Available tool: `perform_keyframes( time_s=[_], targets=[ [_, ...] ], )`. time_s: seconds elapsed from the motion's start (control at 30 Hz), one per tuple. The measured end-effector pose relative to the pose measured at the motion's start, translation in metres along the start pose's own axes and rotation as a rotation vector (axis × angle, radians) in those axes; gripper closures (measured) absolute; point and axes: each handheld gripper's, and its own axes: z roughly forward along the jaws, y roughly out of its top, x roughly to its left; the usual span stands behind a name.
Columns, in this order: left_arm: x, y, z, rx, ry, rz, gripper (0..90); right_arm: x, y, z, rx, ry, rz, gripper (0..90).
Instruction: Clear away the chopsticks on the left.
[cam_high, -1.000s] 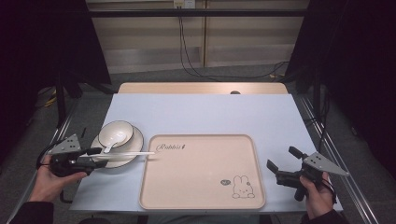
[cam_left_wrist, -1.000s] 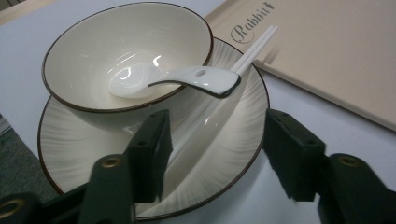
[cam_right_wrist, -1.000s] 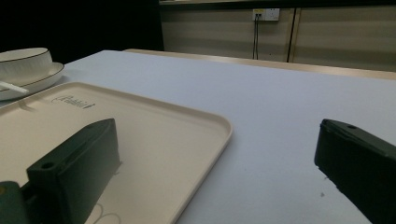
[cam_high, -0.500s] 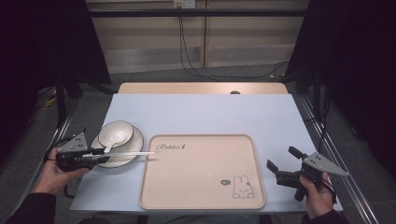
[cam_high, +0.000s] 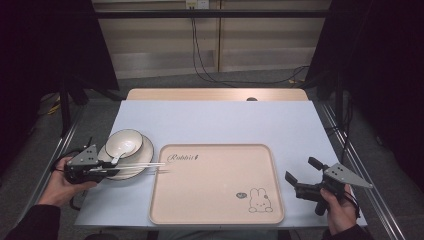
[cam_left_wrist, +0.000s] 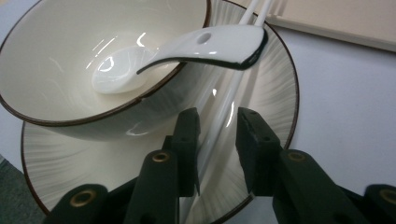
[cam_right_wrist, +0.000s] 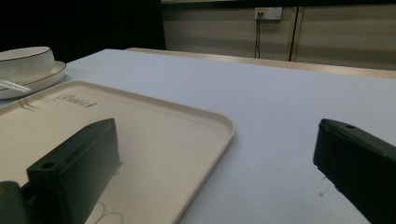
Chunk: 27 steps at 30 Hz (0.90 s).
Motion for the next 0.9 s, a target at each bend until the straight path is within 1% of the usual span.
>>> perform_keyframes(
  time_s=[0.03, 0.1, 0.2, 0.23, 0.27, 0.3, 0.33, 0.4, 0.43, 0.47, 0.5, 0.53, 0.57, 0.6, 0.63, 0.67, 0.7, 0.73, 0.77, 0.8, 0.83, 0.87, 0.9],
  targets=[
    [0.0000, 0.0000, 0.0000, 0.000, 0.000, 0.000, 76.0, 0.0000, 0.0000, -0.0001, 0.000, 0.000, 0.002, 0.0],
    [0.0014, 0.0007, 0.0005, 0.006, -0.004, 0.002, 76.4, -0.0003, -0.0002, -0.0003, 0.004, 0.002, -0.003, 0.0],
    [0.0022, 0.0014, 0.0011, 0.009, -0.014, 0.002, 76.6, 0.0000, -0.0001, -0.0001, 0.000, -0.001, 0.005, 0.0],
    [0.0027, 0.0013, 0.0013, 0.007, -0.022, 0.001, 76.6, -0.0001, -0.0001, 0.0001, -0.001, -0.001, 0.004, 0.0],
    [0.0025, 0.0014, 0.0014, 0.016, -0.025, 0.002, 76.6, -0.0001, -0.0001, 0.0002, -0.001, -0.001, 0.004, 0.0],
    [0.0029, 0.0012, 0.0036, 0.011, -0.035, 0.004, 76.0, -0.0005, -0.0003, 0.0000, 0.003, -0.001, -0.004, 0.0],
    [0.0029, 0.0012, 0.0036, 0.011, -0.035, 0.004, 75.9, -0.0005, -0.0003, 0.0000, 0.003, -0.001, -0.004, 0.0],
    [0.0026, 0.0023, 0.0052, 0.028, -0.059, 0.015, 76.3, -0.0002, -0.0003, -0.0002, 0.008, -0.001, -0.003, 0.0],
    [0.0021, 0.0027, 0.0066, 0.029, -0.052, 0.019, 76.4, -0.0005, -0.0003, 0.0000, 0.005, -0.003, -0.007, 0.0],
    [0.0018, 0.0035, 0.0074, 0.039, -0.072, 0.026, 77.4, -0.0006, -0.0003, 0.0001, 0.005, -0.003, -0.006, 0.0],
    [0.0011, 0.0040, 0.0085, 0.047, -0.074, 0.030, 79.0, -0.0007, -0.0004, 0.0002, 0.006, -0.003, -0.006, 0.0],
    [0.0014, 0.0044, 0.0088, 0.046, -0.084, 0.031, 81.2, -0.0008, -0.0005, 0.0006, 0.003, -0.004, -0.005, 0.0],
    [0.0014, 0.0048, 0.0091, 0.044, -0.093, 0.043, 81.2, -0.0008, -0.0005, 0.0006, 0.003, -0.004, -0.005, 0.0],
    [0.0010, 0.0050, 0.0092, 0.039, -0.105, 0.038, 82.8, -0.0009, -0.0004, 0.0004, 0.006, -0.005, -0.007, 0.0],
    [0.0007, 0.0054, 0.0090, 0.040, -0.106, 0.032, 84.2, -0.0006, -0.0004, 0.0002, 0.005, -0.006, -0.002, 0.0],
    [0.0003, 0.0053, 0.0095, 0.031, -0.111, 0.022, 84.2, -0.0006, -0.0004, 0.0002, 0.005, -0.006, -0.002, 0.0],
    [0.0003, 0.0055, 0.0088, 0.035, -0.124, 0.028, 84.2, -0.0008, -0.0005, 0.0004, 0.004, -0.007, -0.004, 0.0],
    [-0.0005, 0.0056, 0.0082, 0.037, -0.128, 0.026, 84.4, -0.0009, -0.0005, 0.0006, 0.003, -0.006, -0.003, 0.0],
    [-0.0009, 0.0057, 0.0073, 0.037, -0.130, 0.019, 84.4, -0.0009, -0.0005, 0.0006, 0.003, -0.006, -0.003, 0.0],
    [-0.0015, 0.0055, 0.0072, 0.023, -0.122, 0.010, 84.4, -0.0009, -0.0006, 0.0006, 0.003, -0.006, -0.002, 0.0],
    [-0.0014, 0.0059, 0.0056, 0.025, -0.128, 0.005, 84.5, -0.0009, -0.0006, 0.0006, 0.004, -0.006, -0.001, 0.0],
    [-0.0022, 0.0060, 0.0049, 0.014, -0.117, -0.006, 84.5, -0.0009, -0.0006, 0.0006, 0.004, -0.006, -0.001, 0.0],
    [-0.0017, 0.0066, 0.0032, 0.013, -0.124, -0.015, 84.5, -0.0008, -0.0005, 0.0006, 0.004, -0.006, -0.001, 0.0]
  ],
)
